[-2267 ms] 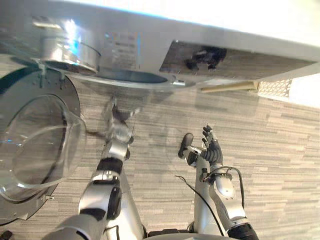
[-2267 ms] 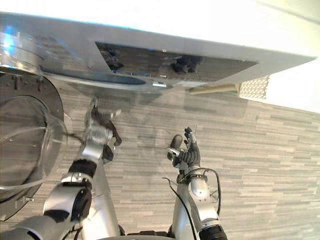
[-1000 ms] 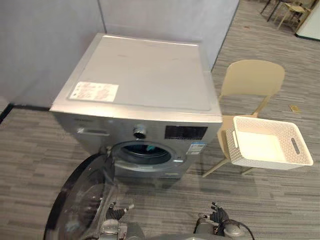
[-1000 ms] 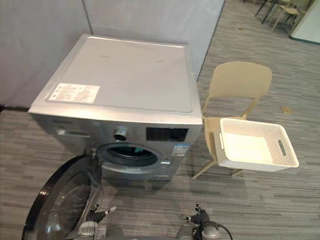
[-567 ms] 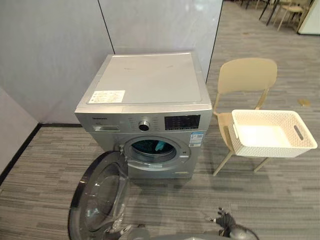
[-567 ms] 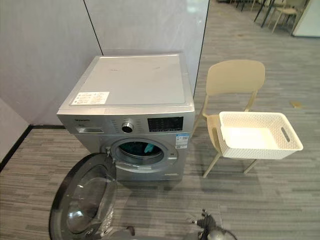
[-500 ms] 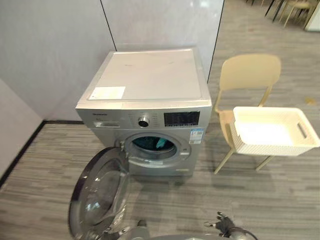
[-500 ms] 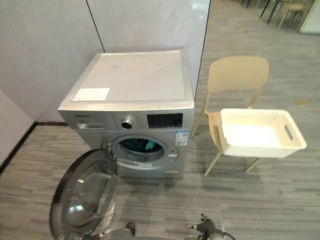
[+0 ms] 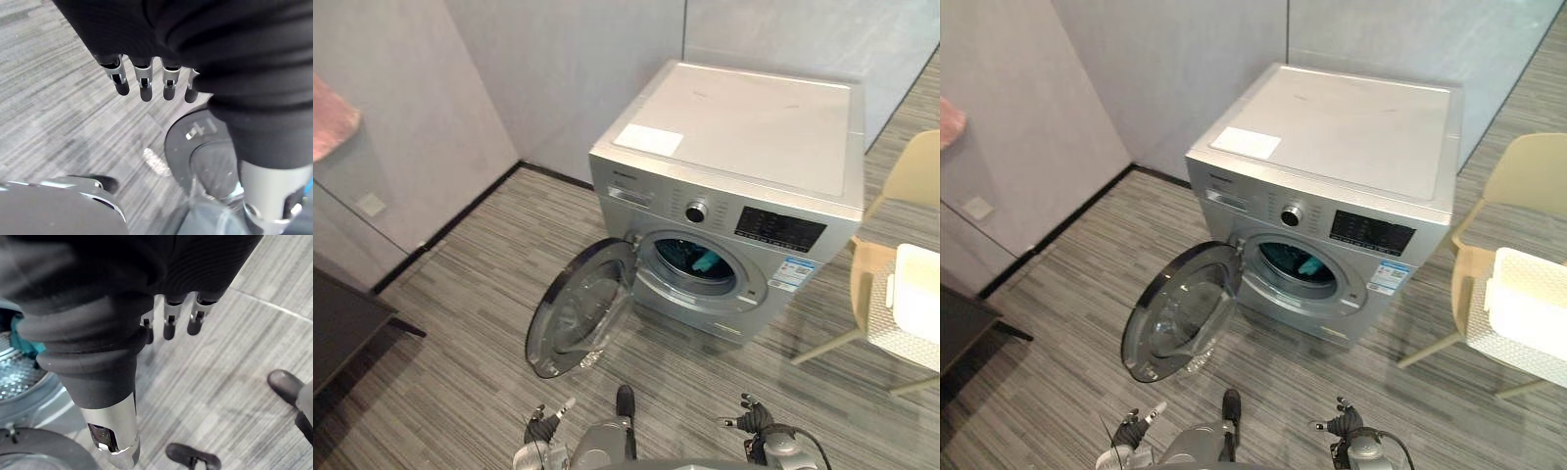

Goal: Pick up the laundry basket with both hands and put the clothes into the washing machine.

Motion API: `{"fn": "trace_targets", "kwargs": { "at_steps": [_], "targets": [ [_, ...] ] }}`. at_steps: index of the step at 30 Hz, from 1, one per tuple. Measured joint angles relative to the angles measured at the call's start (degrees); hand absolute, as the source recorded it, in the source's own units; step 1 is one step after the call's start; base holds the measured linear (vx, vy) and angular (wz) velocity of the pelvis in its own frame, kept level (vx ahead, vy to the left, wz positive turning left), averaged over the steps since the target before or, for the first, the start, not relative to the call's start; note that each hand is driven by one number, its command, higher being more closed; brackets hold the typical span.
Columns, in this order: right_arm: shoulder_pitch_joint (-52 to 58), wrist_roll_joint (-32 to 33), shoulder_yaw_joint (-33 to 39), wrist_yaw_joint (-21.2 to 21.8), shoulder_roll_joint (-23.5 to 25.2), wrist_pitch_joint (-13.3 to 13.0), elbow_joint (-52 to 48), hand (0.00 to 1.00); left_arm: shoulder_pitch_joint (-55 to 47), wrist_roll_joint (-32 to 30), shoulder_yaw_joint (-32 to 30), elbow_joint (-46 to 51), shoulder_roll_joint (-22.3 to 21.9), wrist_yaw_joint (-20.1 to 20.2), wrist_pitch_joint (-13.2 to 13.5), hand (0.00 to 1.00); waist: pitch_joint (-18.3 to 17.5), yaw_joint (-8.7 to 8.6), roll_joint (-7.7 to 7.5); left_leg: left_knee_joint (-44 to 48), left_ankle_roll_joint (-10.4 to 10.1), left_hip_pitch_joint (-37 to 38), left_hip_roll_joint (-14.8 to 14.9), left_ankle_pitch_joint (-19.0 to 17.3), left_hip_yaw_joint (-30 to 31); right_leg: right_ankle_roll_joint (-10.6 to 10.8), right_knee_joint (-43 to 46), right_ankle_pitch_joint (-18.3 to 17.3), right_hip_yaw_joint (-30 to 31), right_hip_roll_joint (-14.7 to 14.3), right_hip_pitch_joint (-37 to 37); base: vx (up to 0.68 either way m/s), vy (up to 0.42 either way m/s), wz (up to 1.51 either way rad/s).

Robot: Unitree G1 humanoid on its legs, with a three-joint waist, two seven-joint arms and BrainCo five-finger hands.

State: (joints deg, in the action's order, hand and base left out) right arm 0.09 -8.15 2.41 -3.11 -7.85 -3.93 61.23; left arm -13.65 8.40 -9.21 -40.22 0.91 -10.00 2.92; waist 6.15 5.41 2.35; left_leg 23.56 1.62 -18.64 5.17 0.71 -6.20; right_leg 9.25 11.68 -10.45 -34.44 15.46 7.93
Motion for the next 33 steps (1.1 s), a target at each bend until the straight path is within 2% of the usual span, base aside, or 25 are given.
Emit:
{"fn": "trace_targets", "kwargs": {
  "at_steps": [1, 2, 3, 4, 5, 7, 8, 9, 10, 11, 13, 16, 19, 20, 23, 24, 25, 26, 27, 29, 31, 33],
  "targets": [
    [1.17, -0.53, -0.09, -0.25, -0.29, 0.03, -1.10, 0.00, -1.98, 0.84, -1.74, 5.85, -0.60, -0.05, 0.30, 0.00, 0.05, -0.01, 0.21, 6.08, -2.47, -0.59, 1.76, -3.19, 2.34, 0.95, -0.11, 0.55, 0.01, 0.72, 0.24, 0.00, 0.255, 0.16],
    [3.06, -0.82, -0.10, -0.39, -0.82, -0.02, -2.14, 0.00, -3.06, 1.19, -3.55, 11.08, -1.22, -0.13, 0.78, 0.00, -0.07, -0.17, 1.45, 4.77, -4.31, 0.14, 3.13, -5.68, 3.74, 1.61, -0.13, 0.89, -0.37, 0.31, 0.21, -0.02, 0.265, 0.22],
    [3.57, -1.01, 0.04, -0.38, -1.31, 0.09, -1.97, 0.00, -3.23, 1.11, -4.51, 13.20, -1.46, -0.24, 0.90, 0.00, -0.35, -0.11, 2.26, 2.73, -3.92, 0.75, 2.65, -7.21, 3.72, 1.70, -0.29, 0.90, -0.59, -0.08, 0.02, -0.04, 0.282, 0.62],
    [3.81, -1.10, 0.84, -0.22, -0.85, 0.03, -1.95, 0.00, -1.35, 1.06, -6.34, 18.10, -1.20, -1.03, 1.08, 0.00, 0.07, -0.71, 0.81, -2.48, -3.28, 0.81, -0.11, -5.85, 4.41, 1.45, -1.96, 1.21, -1.33, 0.51, -0.27, -0.04, 0.158, 0.66],
    [4.13, -1.34, 0.90, -0.16, -0.58, 0.05, -1.78, 0.00, -0.89, 1.04, -6.99, 20.65, -1.23, -1.31, 1.10, 0.00, 0.39, -0.77, 0.11, -4.25, -3.14, 1.06, -1.15, -5.26, 4.33, 1.37, -2.94, 1.16, -1.19, 0.66, -0.33, -0.06, 0.160, 0.78],
    [4.16, -1.58, 0.94, -0.01, -0.13, -0.15, -1.45, 0.00, -0.61, -0.53, -8.45, 26.91, -1.59, -1.92, 1.10, 0.00, 0.59, -1.13, -0.27, -6.24, -3.20, 1.60, -1.81, -4.91, 3.06, 1.31, -4.63, 1.12, -0.14, 0.80, 0.18, -0.03, 0.114, 0.38],
    [4.07, -1.66, 0.91, 0.06, -0.09, -0.59, -1.12, 0.00, -1.76, -3.24, -9.93, 37.10, -2.45, -3.23, 1.14, 0.00, 0.57, -1.30, -0.30, -6.33, -2.85, 3.35, -2.42, -4.67, 1.50, -0.04, -6.15, 2.00, 1.58, 0.93, 2.13, 0.01, 0.129, 0.17],
    [4.07, -1.67, 0.75, 0.10, 0.03, -0.80, -0.92, 0.00, -1.94, -5.59, -10.22, 41.77, -2.36, -4.01, 1.15, 0.00, 0.52, -1.42, 0.24, -6.31, -2.85, 3.56, -2.77, -4.67, 1.49, -0.50, -6.35, 2.32, 2.19, 1.02, 2.30, 0.03, 0.098, 0.13],
    [4.04, -1.67, 0.67, 0.11, 0.10, -0.92, -0.82, 0.00, -1.73, -6.96, -10.54, 44.87, -2.36, -4.26, 1.17, 0.00, 0.20, -1.46, -0.21, -6.23, -3.05, 3.58, -2.92, -4.51, 1.60, -0.78, -6.54, 2.77, 2.31, 1.06, 2.37, 0.02, 0.050, 0.06],
    [3.93, -1.67, 0.54, 0.12, 0.08, -1.07, -0.75, 0.00, -1.40, -9.40, -10.67, 49.88, -2.23, -4.95, 1.51, 0.00, 0.08, -1.35, 0.12, -6.13, -3.11, 3.50, -2.89, -4.39, 1.57, -0.56, -6.72, 3.02, 2.30, 0.93, 2.40, 0.00, 0.000, 0.00],
    [3.75, -1.59, 0.56, 0.11, 0.00, -1.06, -0.73, 0.00, -0.54, -11.29, -10.90, 53.53, -1.74, -5.15, 2.16, 0.00, -0.58, -1.53, 1.27, -6.34, -2.88, 3.73, -2.63, -4.07, 1.06, 0.35, -7.07, 3.86, 2.91, 0.81, 2.31, 0.03, -0.012, -0.13],
    [3.53, -1.43, -0.29, 0.64, 0.02, -0.74, -0.80, 0.00, -0.20, -9.45, -10.60, 53.26, -1.00, -5.04, 2.41, 0.00, -0.80, -1.49, 1.59, -9.89, -3.34, 7.31, -2.22, -2.37, -1.11, 0.37, -7.89, 5.14, 4.97, 0.97, 2.51, 0.05, -0.041, -0.49],
    [3.53, -1.51, -2.71, 1.19, -0.01, -0.11, -1.74, 0.00, 3.63, -5.72, -8.71, 42.80, 5.32, -2.94, 2.70, 0.00, -1.60, -2.73, 1.10, -19.18, -3.96, 12.49, -2.34, 2.22, -2.68, 0.12, -8.84, 5.30, 6.09, 0.81, 2.71, 0.03, -0.093, -0.27],
    [3.23, -1.76, -3.56, 2.20, -0.03, 0.15, -1.99, 0.00, 5.64, -0.35, -7.73, 35.96, 8.32, -0.95, 2.61, 0.00, -1.75, -3.28, 1.09, -23.39, -4.29, 14.73, -2.22, 4.39, -3.12, 0.12, -8.96, 5.30, 6.33, 0.46, 2.73, 0.01, -0.083, -0.18],
    [2.51, -3.40, -5.17, 3.42, -0.62, 0.39, -2.24, 0.00, 11.53, 4.71, -5.08, 19.39, 11.75, 1.47, 1.79, 0.00, -1.99, -4.75, 1.15, -29.04, -4.78, 17.71, -1.66, 7.25, -4.21, 0.14, -9.56, 5.29, 7.44, -0.51, 2.46, -0.02, -0.083, -0.24],
    [2.53, -3.75, -5.53, 3.47, -0.82, 0.44, -2.23, 0.00, 13.03, 4.70, -4.99, 15.88, 12.06, 1.65, 1.50, 0.00, -2.04, -4.71, 0.97, -29.06, -4.80, 17.68, -1.25, 7.24, -4.97, 0.24, -9.63, 5.34, 8.11, -0.60, 1.99, -0.04, -0.048, -0.41],
    [2.51, -4.04, -6.12, 3.57, -1.15, 0.48, -2.49, 0.00, 16.49, 4.24, -5.02, 6.99, 13.71, 2.35, 0.95, 0.00, -2.18, -4.76, 0.69, -29.12, -4.81, 17.12, -1.11, 7.22, -6.07, 0.51, -9.78, 5.48, 9.51, -0.87, 0.56, -0.05, -0.027, -0.59],
    [2.21, -4.73, -6.92, 3.95, -1.49, 0.57, -2.61, 0.00, 20.52, 2.77, -5.51, -3.89, 16.53, 2.51, -0.69, 0.00, -2.26, -4.98, 0.41, -29.27, -4.83, 16.07, -0.52, 7.21, -7.45, 0.76, -9.75, 5.62, 11.14, -1.23, -1.61, -0.05, -0.018, -0.58],
    [1.95, -5.09, -7.03, 4.27, -1.56, 0.67, -2.55, 0.00, 22.09, 1.79, -6.18, -8.08, 17.69, 2.48, -1.50, 0.00, -2.23, -5.34, 0.17, -29.35, -4.85, 15.48, -0.13, 7.21, -8.21, 0.82, -9.71, 5.69, 11.88, -1.40, -2.73, -0.06, -0.006, -0.61],
    [1.10, -5.61, -7.50, 4.57, -1.65, 1.25, -2.40, 0.00, 26.39, -2.28, -9.31, -19.97, 21.94, 2.11, -4.20, 0.00, -1.90, -6.92, -1.28, -29.05, -5.02, 12.48, 1.03, 7.33, -11.03, 0.50, -9.83, 7.06, 15.25, -2.33, -7.91, -0.03, -0.003, -0.77],
    [0.67, -5.92, -7.40, 4.53, -1.81, 1.97, -1.89, 0.00, 29.49, -4.66, -9.47, -24.48, 24.46, 2.18, -5.12, 0.00, -0.89, -7.75, -3.00, -28.99, -5.50, 10.00, 1.95, 7.76, -13.71, 0.18, -10.20, 8.62, 18.22, -3.15, -12.12, 0.01, 0.001, -0.70],
    [0.78, -5.88, -7.25, 4.52, -2.13, 1.98, -1.86, 0.00, 32.25, -4.73, -9.48, -25.97, 24.81, 2.09, -5.15, 0.00, -0.30, -7.87, -3.83, -28.99, -5.53, 8.66, 2.20, 7.97, -14.72, 0.12, -10.97, 9.51, 19.33, -3.47, -13.87, 0.01, -0.003, -0.32]
  ]
}}
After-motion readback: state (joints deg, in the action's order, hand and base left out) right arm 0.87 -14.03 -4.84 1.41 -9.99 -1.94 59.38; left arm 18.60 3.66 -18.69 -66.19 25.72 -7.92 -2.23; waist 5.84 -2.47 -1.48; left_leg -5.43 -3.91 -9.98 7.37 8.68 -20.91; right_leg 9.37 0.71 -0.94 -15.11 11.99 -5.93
